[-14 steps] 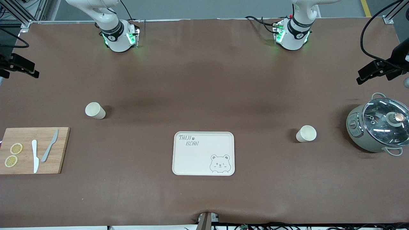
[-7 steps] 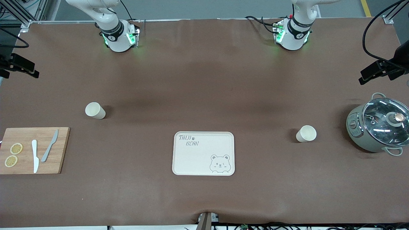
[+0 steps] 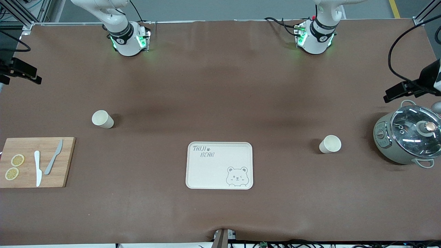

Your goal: Place white IKEA cup upright on tray with both arms

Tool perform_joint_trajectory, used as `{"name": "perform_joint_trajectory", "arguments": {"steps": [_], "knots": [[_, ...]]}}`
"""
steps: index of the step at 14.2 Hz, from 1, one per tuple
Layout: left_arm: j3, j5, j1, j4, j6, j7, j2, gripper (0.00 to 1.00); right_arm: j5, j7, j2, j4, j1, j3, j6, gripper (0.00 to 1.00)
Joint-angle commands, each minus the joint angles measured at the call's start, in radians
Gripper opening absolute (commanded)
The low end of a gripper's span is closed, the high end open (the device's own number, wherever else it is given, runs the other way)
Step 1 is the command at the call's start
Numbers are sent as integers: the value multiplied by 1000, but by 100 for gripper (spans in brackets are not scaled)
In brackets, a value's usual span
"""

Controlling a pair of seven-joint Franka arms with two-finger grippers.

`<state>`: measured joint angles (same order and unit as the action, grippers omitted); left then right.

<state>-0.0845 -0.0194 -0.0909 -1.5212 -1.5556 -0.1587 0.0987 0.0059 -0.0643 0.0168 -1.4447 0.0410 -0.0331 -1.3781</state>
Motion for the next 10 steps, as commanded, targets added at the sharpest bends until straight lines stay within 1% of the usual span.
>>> {"name": "perform_joint_trajectory", "arguments": {"steps": [1, 3, 5, 7, 10], "knots": [[-4, 10, -3, 0, -44, 21, 47, 100, 3, 0, 3, 7, 16, 7, -2, 100], [-4, 10, -10, -49, -113, 21, 55, 100, 5, -2, 5, 7, 16, 7, -2, 100], [-3, 10, -12, -135, -216, 19, 56, 100, 5, -2, 5, 7, 16, 7, -2, 100], [-6, 10, -29, -233, -350, 18, 59, 100, 5, 0, 5, 7, 16, 7, -1, 100], [-12, 12, -24, -370, -564, 8, 82, 100, 6, -2, 12, 9, 17, 7, -4, 100]]}}
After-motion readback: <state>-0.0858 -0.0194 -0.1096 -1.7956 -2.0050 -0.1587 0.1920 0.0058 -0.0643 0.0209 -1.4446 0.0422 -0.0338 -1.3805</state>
